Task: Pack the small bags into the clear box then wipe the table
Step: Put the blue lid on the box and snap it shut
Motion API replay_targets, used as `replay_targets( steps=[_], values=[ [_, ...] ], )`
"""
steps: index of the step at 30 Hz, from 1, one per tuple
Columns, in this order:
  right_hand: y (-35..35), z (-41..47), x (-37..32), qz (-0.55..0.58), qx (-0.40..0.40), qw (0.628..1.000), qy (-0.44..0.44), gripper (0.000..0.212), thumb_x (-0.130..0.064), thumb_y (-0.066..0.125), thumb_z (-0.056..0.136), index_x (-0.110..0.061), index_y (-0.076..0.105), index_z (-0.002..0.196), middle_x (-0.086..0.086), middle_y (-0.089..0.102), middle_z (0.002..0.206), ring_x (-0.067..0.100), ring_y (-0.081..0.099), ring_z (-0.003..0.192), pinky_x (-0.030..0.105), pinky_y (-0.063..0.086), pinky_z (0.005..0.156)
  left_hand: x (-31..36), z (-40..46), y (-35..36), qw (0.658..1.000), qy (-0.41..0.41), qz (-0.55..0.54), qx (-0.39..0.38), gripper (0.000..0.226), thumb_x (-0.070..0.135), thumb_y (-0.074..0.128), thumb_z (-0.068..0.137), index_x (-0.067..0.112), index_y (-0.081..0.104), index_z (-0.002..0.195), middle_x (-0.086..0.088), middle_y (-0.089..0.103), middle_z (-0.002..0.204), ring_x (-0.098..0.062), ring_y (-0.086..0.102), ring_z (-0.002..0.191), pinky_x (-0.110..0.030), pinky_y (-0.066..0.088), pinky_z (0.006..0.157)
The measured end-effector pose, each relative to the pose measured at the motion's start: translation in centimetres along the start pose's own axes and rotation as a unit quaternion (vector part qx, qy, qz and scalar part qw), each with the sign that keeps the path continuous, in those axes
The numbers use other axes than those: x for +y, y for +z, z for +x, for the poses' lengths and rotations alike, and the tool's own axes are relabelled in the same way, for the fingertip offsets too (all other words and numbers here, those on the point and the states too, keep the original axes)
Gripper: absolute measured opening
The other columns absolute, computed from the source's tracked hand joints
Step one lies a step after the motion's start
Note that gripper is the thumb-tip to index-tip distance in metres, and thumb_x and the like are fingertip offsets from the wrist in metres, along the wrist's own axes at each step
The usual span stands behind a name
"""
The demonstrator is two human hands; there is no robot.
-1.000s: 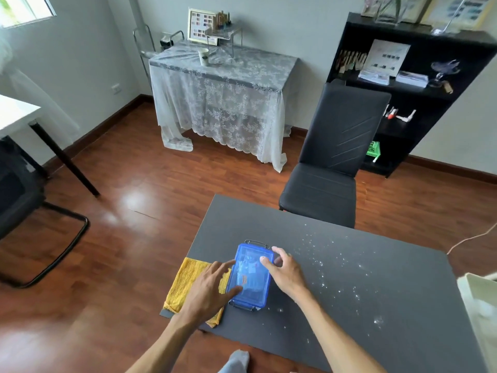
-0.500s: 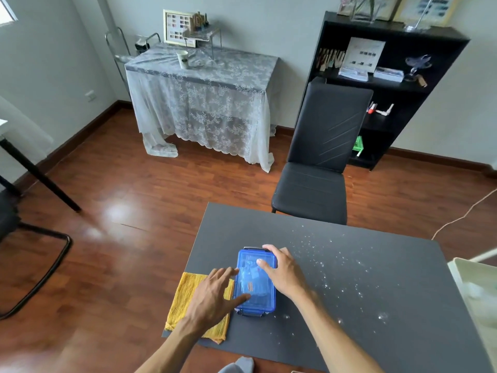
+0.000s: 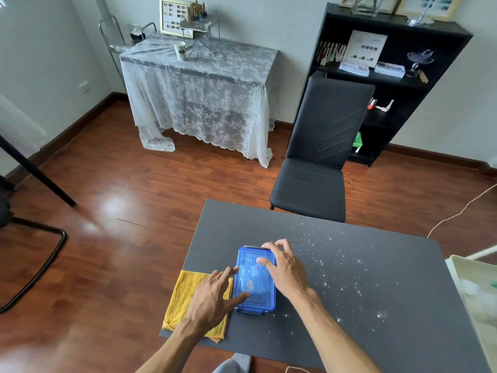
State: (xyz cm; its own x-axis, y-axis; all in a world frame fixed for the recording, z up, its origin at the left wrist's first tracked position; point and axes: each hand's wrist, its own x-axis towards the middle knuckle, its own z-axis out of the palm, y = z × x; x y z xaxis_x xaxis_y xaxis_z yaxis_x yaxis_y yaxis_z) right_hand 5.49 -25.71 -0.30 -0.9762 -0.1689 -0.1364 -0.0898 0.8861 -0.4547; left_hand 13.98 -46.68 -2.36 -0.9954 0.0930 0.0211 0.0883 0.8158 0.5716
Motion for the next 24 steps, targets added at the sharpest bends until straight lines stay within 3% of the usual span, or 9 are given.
replay_targets(
  steps=[3, 7, 11, 15, 19, 21, 24],
  values=[
    [-0.1, 0.0, 0.1, -0.011, -0.004, 1.0, -0.001, 0.043, -0.057, 0.052, 0.098, -0.035, 0.054, 0.134, -0.006, 0.045, 0.129, 0.015, 0.065, 0.084, 0.028, 0.057, 0.063, 0.2, 0.0, -0.1, 1.0, -0.002, -0.003, 0.0, 0.069, 0.085, 0.045, 0.079, 0.038, 0.044, 0.129, 0.015, 0.058, 0.092, -0.002, 0.056, 0.08, -0.025, 0.051, 0.069],
    [-0.9, -1.0, 0.4, -0.008, -0.012, 0.999, -0.03, 0.052, -0.063, 0.041, 0.1, -0.047, 0.036, 0.149, -0.011, 0.031, 0.156, 0.021, 0.069, 0.095, 0.038, 0.058, 0.078, 0.7, 0.9, -0.4, 1.0, 0.006, -0.001, 0.016, 0.068, 0.083, 0.045, 0.08, 0.034, 0.045, 0.127, 0.014, 0.059, 0.091, -0.003, 0.054, 0.08, -0.025, 0.049, 0.066],
    [-1.3, -3.9, 0.9, -0.037, 0.011, 0.993, -0.112, 0.068, -0.074, 0.039, 0.093, -0.045, 0.026, 0.154, -0.024, 0.023, 0.161, 0.016, 0.07, 0.095, 0.037, 0.06, 0.077, 1.0, 1.9, -0.5, 0.999, 0.019, 0.007, 0.029, 0.069, 0.08, 0.045, 0.082, 0.029, 0.047, 0.128, 0.006, 0.066, 0.094, -0.006, 0.054, 0.078, -0.025, 0.047, 0.064],
    [-0.2, -6.2, 2.1, -0.102, -0.05, 0.978, -0.173, 0.093, -0.083, 0.041, 0.083, -0.039, 0.013, 0.159, -0.019, 0.007, 0.168, 0.017, 0.062, 0.123, 0.041, 0.059, 0.085, 1.1, 2.1, -0.3, 1.0, 0.008, -0.008, 0.029, 0.069, 0.082, 0.044, 0.08, 0.032, 0.043, 0.129, 0.007, 0.063, 0.096, -0.007, 0.064, 0.081, -0.027, 0.05, 0.067],
    [1.4, -6.8, 3.3, -0.148, -0.073, 0.969, -0.185, 0.103, -0.068, 0.058, 0.084, -0.037, -0.005, 0.16, -0.016, -0.015, 0.168, 0.022, 0.059, 0.12, 0.043, 0.06, 0.081, 1.1, 2.2, -0.1, 1.0, 0.005, -0.007, 0.03, 0.069, 0.082, 0.044, 0.081, 0.033, 0.041, 0.13, 0.005, 0.064, 0.098, -0.008, 0.065, 0.083, -0.03, 0.054, 0.068],
    [1.7, -6.8, 3.5, -0.165, -0.039, 0.967, -0.191, 0.098, -0.059, 0.064, 0.087, -0.034, 0.005, 0.161, -0.012, -0.005, 0.17, 0.021, 0.063, 0.112, 0.041, 0.062, 0.073, 1.1, 2.1, -0.1, 0.999, 0.004, -0.007, 0.034, 0.07, 0.081, 0.045, 0.081, 0.032, 0.041, 0.131, 0.003, 0.067, 0.101, -0.01, 0.066, 0.087, -0.032, 0.055, 0.067],
    [1.7, -6.6, 3.3, -0.175, 0.031, 0.962, -0.205, 0.091, -0.053, 0.076, 0.08, -0.027, 0.034, 0.157, -0.004, 0.028, 0.166, 0.018, 0.069, 0.094, 0.036, 0.061, 0.056, 1.3, 2.1, -0.1, 0.999, 0.005, -0.007, 0.041, 0.069, 0.08, 0.046, 0.081, 0.033, 0.041, 0.131, 0.003, 0.068, 0.102, -0.009, 0.066, 0.087, -0.032, 0.055, 0.066]
  ],
)
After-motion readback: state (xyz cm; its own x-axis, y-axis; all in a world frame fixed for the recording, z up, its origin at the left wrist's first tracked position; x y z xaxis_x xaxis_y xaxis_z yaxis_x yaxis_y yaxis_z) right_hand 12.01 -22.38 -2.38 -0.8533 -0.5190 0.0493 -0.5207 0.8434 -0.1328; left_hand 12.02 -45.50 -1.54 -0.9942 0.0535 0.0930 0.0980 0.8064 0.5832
